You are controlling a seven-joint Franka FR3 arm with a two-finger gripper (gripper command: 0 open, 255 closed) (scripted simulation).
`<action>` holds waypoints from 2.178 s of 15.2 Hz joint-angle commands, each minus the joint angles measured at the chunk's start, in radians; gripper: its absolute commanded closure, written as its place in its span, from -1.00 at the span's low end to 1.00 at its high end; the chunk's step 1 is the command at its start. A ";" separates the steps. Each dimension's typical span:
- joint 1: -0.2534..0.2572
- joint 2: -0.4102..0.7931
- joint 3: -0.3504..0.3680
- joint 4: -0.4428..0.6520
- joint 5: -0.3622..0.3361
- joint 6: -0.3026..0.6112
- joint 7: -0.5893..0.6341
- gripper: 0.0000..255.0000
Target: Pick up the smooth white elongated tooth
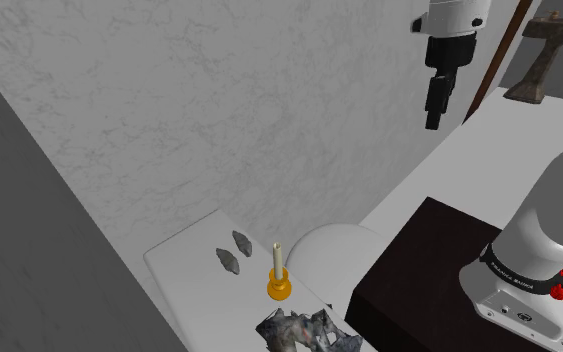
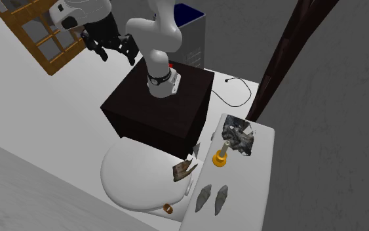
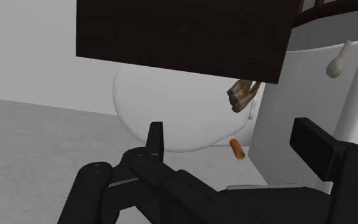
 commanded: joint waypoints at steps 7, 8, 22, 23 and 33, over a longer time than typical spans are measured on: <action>0.026 0.138 0.116 0.007 0.093 0.123 0.139 -1.00; 0.029 0.165 0.135 0.013 0.105 0.144 0.162 -1.00; 0.053 0.648 0.364 0.231 0.139 0.403 0.490 -1.00; 0.056 0.688 0.376 0.255 0.129 0.417 0.516 -1.00; 0.143 1.113 0.422 0.580 -0.025 0.483 0.770 -1.00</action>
